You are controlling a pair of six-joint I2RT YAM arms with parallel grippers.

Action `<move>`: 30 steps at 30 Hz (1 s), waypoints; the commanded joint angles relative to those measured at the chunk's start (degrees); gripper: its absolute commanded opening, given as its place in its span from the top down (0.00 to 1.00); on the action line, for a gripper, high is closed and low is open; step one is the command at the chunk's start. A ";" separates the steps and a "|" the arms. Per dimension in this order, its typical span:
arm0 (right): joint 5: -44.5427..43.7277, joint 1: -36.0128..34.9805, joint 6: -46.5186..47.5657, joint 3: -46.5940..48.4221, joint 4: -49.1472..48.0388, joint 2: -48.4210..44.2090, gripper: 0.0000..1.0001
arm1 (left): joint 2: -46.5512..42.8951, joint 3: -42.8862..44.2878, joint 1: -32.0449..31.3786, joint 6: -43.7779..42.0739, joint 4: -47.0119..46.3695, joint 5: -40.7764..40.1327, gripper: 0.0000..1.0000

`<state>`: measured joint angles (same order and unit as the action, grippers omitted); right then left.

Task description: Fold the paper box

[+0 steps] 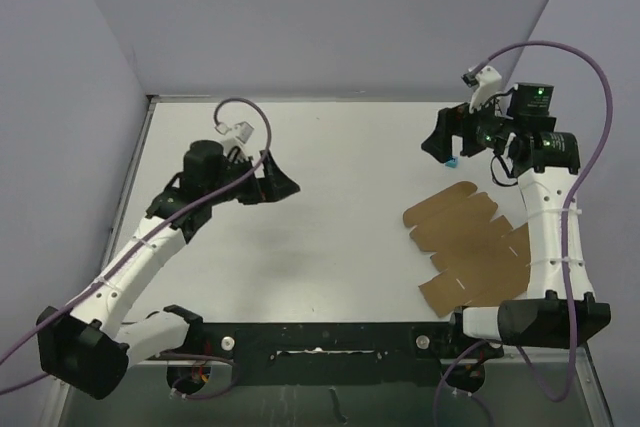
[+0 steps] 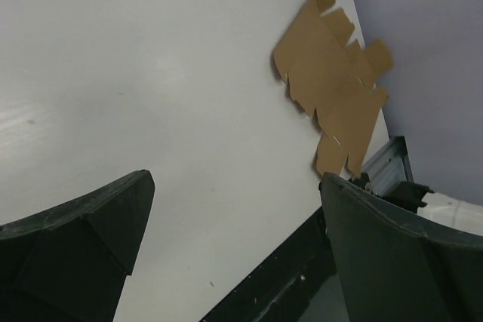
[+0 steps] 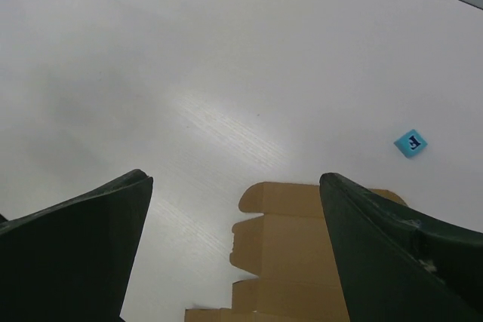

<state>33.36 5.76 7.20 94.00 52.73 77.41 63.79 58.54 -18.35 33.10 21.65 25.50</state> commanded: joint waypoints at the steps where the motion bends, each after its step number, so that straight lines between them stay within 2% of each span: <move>1: 6.46 -3.12 5.23 -8.85 -2.62 -7.38 0.02 | -1.81 -7.85 -14.11 9.29 -14.66 -11.05 0.08; 6: 17.77 0.87 3.69 -24.99 -11.88 -14.10 0.02 | 4.31 -17.30 -28.93 19.92 -30.15 -23.90 0.12; 10: 20.85 5.07 4.56 -32.50 -15.34 -15.45 0.02 | 15.54 -17.33 -34.10 27.38 -40.32 -28.70 0.16; 16: 27.25 12.89 2.30 -39.80 -23.29 -14.29 0.02 | 38.35 -5.04 -37.07 34.67 -47.98 -30.59 0.20; 22: 29.09 15.98 2.44 -41.47 -25.86 -13.83 0.02 | 53.38 8.24 -37.74 38.26 -51.73 -31.28 0.23; 25: 28.70 16.10 2.40 -41.00 -26.08 -13.42 0.02 | 58.42 13.18 -38.17 40.52 -51.47 -31.47 0.28; 30: 28.39 16.11 2.21 -40.69 -26.36 -13.74 0.02 | 64.48 19.37 -39.05 43.71 -50.05 -30.37 0.45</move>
<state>59.77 21.45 9.82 52.34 29.56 63.68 123.63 72.73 -56.31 73.03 -25.67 -4.51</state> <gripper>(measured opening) 0.980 0.596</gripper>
